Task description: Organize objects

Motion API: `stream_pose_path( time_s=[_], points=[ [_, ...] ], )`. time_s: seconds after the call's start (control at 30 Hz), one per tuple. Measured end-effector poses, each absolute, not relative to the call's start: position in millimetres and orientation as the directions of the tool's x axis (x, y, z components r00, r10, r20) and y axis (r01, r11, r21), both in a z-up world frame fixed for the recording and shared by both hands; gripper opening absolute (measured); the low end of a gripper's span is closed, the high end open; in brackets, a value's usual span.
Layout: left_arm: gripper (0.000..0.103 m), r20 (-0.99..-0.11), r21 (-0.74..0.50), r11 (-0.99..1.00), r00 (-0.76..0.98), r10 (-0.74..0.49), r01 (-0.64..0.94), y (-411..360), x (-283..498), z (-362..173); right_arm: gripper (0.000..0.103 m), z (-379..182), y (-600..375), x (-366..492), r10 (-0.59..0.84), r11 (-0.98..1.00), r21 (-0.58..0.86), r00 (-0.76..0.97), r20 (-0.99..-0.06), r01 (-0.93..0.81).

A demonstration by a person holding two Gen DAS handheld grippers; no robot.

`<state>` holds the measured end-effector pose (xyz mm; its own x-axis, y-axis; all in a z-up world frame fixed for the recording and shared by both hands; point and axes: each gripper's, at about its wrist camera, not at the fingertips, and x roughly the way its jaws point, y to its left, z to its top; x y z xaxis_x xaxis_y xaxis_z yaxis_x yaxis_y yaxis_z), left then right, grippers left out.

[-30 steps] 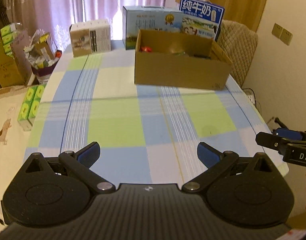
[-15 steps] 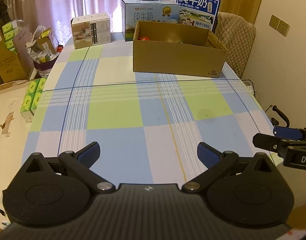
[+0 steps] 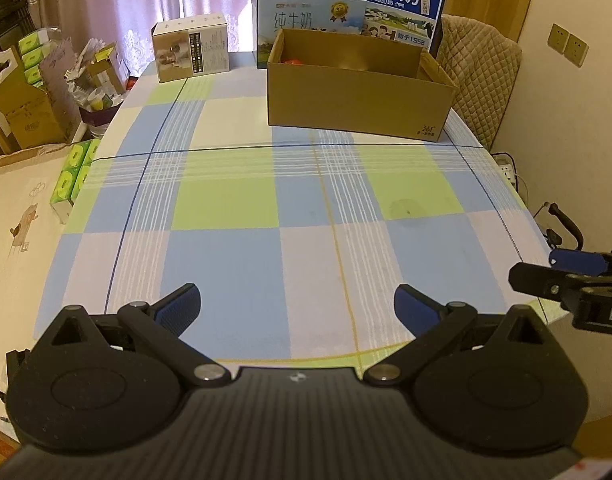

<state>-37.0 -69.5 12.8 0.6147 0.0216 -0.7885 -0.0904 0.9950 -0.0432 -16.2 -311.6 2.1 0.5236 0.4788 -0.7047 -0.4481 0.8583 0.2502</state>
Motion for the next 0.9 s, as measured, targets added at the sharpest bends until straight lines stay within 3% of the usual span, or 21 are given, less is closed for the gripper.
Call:
stream_pose_path(
  time_s=[0.9],
  points=[
    [0.102,-0.789,-0.045,0.995,0.614,0.022,-0.094,-75.8,-59.0,11.2,0.076,-2.2,-301.7,-27.5,0.487,0.851,0.261,0.501,-0.715,-0.456]
  ],
)
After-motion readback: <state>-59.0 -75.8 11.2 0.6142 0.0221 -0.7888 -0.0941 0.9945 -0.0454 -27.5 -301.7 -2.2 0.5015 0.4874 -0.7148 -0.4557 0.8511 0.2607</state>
